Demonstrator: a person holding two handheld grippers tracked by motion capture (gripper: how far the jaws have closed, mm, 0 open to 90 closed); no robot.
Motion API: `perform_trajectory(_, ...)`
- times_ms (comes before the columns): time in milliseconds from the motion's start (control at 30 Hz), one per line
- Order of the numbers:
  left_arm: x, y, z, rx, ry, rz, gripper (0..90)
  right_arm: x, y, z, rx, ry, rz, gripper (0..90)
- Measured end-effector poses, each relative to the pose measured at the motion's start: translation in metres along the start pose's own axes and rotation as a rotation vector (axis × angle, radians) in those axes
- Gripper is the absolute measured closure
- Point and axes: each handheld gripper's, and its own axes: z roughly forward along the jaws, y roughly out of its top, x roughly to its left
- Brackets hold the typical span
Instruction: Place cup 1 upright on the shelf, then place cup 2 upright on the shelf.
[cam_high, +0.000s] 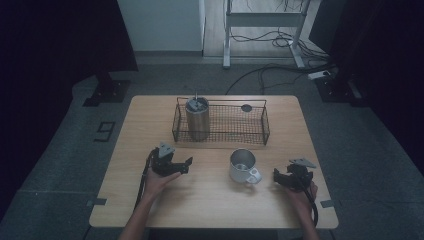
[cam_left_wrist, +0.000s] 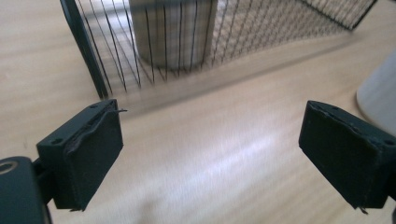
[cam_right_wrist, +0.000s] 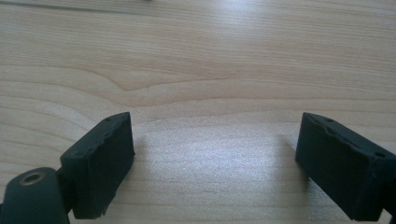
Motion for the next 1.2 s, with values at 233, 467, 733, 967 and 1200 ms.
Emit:
perform_trajectory(233,-0.005,-0.022,0.003,0.063,0.018,0.034,6.9,0.000,0.000,0.000,0.000,0.000,0.000,11.2)
perform_trajectory(467,-0.007,-0.028,0.000,0.057,0.026,0.024,8.5,0.000,0.000,0.000,0.001,0.000,-0.001,11.3)
perform_trajectory(733,-0.005,-0.029,-0.003,0.045,0.030,0.011,8.6,-0.001,0.001,0.000,-0.002,0.004,-0.005,11.9)
perform_trajectory(967,-0.006,-0.030,0.001,0.053,0.020,0.010,8.6,0.001,0.001,-0.006,-0.038,0.003,-0.005,13.1)
perform_trajectory(1200,-0.005,-0.029,0.001,0.037,0.006,-0.014,11.1,0.003,0.006,-0.021,-0.109,0.045,0.033,13.7)
